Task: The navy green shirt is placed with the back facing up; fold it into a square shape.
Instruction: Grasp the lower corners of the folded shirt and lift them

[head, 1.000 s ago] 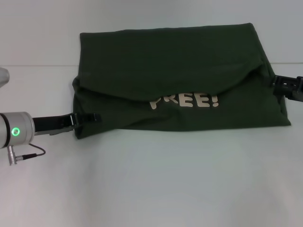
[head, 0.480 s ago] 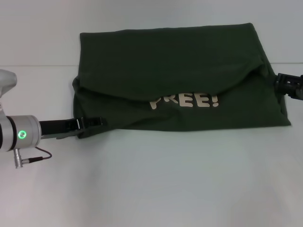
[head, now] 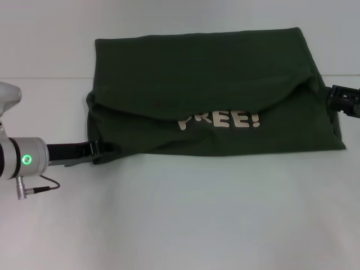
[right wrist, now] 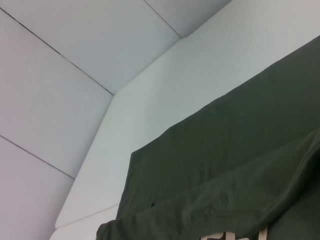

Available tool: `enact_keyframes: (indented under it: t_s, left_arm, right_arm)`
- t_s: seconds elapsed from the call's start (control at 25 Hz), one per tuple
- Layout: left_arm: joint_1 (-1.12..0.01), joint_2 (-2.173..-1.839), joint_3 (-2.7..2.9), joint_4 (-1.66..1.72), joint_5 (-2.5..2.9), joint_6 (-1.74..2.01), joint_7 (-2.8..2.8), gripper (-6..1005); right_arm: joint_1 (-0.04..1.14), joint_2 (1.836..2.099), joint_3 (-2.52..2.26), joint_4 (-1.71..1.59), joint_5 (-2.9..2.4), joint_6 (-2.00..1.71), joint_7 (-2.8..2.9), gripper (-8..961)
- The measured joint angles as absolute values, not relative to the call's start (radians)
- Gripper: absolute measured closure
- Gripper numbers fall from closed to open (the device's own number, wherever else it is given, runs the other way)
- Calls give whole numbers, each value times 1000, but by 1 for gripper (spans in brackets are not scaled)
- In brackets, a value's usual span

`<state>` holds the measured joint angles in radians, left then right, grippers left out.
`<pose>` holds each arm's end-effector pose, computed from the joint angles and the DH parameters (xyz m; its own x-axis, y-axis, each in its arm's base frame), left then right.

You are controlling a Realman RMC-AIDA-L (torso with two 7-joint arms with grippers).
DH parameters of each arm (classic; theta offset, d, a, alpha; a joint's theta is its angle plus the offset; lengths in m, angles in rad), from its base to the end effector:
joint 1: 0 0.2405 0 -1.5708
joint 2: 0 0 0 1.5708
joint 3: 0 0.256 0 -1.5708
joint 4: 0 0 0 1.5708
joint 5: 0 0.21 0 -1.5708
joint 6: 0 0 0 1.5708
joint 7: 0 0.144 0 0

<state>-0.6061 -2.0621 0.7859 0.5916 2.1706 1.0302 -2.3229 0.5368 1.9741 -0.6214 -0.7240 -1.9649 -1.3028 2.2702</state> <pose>-0.3026 0.3840 -0.0108 0.1820 0.8325 0.5234 0.9825 -0.1318 -0.1320 0.2958 0.3816 0.0776 0.1434 -0.7142 -0.6851 -0.9709 -0.2358 0.0426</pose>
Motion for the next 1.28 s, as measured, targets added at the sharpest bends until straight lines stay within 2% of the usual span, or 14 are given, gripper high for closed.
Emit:
enact_keyframes:
  t_s: [0.12,0.32,0.56,0.76,0.84,1.28]
  left_arm:
    - [-606,-2064,786,598,2171,1026,-2323,447]
    - [-606,-2065,785,603,2172,1037,-2323,717]
    - [-613,-2043,772,601,2168,1096,-2327,918]
    - [-634,-1993,729,570,2156,1147,-2371,967]
    - [-638,-1983,705,565,2152,1152,-2381,986]
    - [-652,-1977,673,553,2162,1128,-2415,996]
  right_arm:
    - [537,1974,-621,-724,-1963,-1305,2270,223]
    - [537,1972,-618,-724,-1961,-1306,2270,223]
    - [537,1967,-627,-724,-1967,-1310,2263,224]
    - [541,1950,-632,-724,-2014,-1326,2255,223]
    - [548,1939,-632,-724,-2066,-1328,2259,223]
    - [605,1905,-632,-732,-2284,-1271,2339,223]
